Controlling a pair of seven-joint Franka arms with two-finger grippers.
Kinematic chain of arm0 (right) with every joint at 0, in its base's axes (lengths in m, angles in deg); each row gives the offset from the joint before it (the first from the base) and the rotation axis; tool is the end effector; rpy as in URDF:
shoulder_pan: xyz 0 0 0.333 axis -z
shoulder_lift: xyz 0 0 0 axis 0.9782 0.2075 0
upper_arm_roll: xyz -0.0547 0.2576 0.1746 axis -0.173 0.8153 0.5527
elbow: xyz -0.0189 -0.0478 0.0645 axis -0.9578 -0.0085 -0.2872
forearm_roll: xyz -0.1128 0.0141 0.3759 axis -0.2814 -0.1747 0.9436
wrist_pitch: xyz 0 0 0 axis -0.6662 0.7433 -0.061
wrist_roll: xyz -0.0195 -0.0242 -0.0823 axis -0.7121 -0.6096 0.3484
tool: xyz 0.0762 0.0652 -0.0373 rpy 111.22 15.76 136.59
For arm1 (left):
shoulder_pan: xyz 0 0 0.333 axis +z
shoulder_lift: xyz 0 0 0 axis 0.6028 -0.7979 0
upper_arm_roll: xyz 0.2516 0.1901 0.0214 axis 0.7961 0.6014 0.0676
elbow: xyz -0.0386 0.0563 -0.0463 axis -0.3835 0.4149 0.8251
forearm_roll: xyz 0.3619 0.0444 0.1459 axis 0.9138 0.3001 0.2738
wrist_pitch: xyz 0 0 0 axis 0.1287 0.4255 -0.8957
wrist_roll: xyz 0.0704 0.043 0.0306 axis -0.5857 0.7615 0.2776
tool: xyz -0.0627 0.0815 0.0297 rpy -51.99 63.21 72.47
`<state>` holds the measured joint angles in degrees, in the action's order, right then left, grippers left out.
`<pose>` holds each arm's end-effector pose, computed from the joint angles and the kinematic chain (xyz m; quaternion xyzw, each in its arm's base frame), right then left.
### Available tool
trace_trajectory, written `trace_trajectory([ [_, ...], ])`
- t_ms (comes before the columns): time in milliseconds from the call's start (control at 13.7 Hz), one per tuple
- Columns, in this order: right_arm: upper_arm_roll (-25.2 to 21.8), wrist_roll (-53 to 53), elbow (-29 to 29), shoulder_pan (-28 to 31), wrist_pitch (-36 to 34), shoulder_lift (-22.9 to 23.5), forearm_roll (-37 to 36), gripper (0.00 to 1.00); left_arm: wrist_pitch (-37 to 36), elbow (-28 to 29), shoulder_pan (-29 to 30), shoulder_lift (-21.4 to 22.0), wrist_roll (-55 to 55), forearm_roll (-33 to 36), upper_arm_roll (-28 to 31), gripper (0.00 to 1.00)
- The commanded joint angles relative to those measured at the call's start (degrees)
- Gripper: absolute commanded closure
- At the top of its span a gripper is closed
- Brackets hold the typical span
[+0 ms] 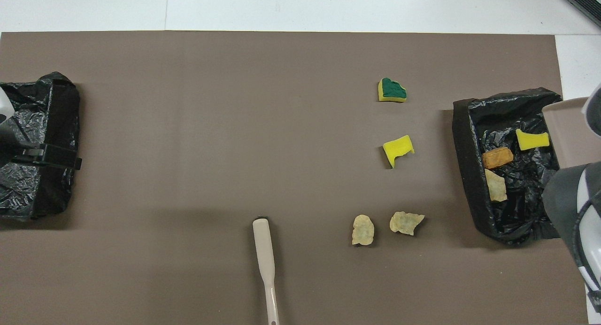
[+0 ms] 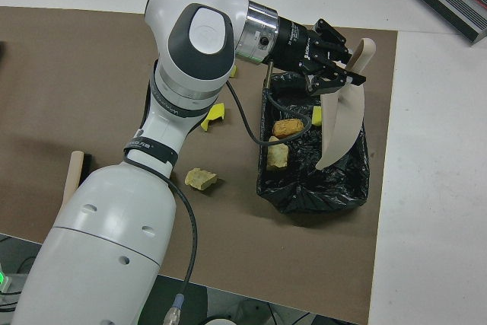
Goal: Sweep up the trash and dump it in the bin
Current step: 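Bring the empty dustpan back and set it down with the right gripper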
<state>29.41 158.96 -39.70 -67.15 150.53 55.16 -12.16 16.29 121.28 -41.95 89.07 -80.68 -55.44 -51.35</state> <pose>0.5584 -0.0943 0.5787 0.5884 0.6321 -0.3535 0.3596 0.5385 -0.0088 0.5815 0.9961 -0.0785 -0.0263 0.0315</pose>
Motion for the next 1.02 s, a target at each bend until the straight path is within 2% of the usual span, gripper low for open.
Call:
trace_trajectory([
  [0, 0.68, -2.54, 1.52, -0.41, -1.2, -1.0, -1.18, 1.0, -3.4, -6.87, 0.04, -4.26, -0.29, 1.23, -0.23, 0.0],
  [146, 1.21, -6.46, 4.78, -1.99, -3.38, -0.29, 6.51, 1.0, -1.82, -6.43, 0.31, -4.26, -0.38, 2.8, -0.31, 0.0],
  [365, 1.21, -25.41, 5.59, -7.08, -10.33, 0.15, 20.83, 1.0, -1.9, -5.91, -0.4, -4.26, -0.38, 3.51, -0.31, 0.0],
  [584, 1.29, -44.56, 5.94, -8.93, -11.13, 0.23, 35.95, 1.0, -1.9, -5.38, -0.49, -4.0, -0.38, 3.43, -0.4, 0.0],
  [657, 1.38, -52.21, 6.98, -11.37, -11.4, 0.67, 39.31, 1.0, -1.9, -5.38, -0.49, -4.0, -0.38, 3.43, -0.31, 0.0],
  [804, 1.38, -68.19, 10.92, -16.73, -12.01, 4.34, 43.36, 1.0, -1.9, -4.76, -0.49, -3.73, -0.38, 3.43, -0.4, 0.0],
  [950, 1.38, -81.57, 16.81, -21.83, -12.01, 10.22, 46.1, 1.0, -1.81, -4.24, -0.49, -3.47, -0.38, 3.43, -0.4, 0.0],
])
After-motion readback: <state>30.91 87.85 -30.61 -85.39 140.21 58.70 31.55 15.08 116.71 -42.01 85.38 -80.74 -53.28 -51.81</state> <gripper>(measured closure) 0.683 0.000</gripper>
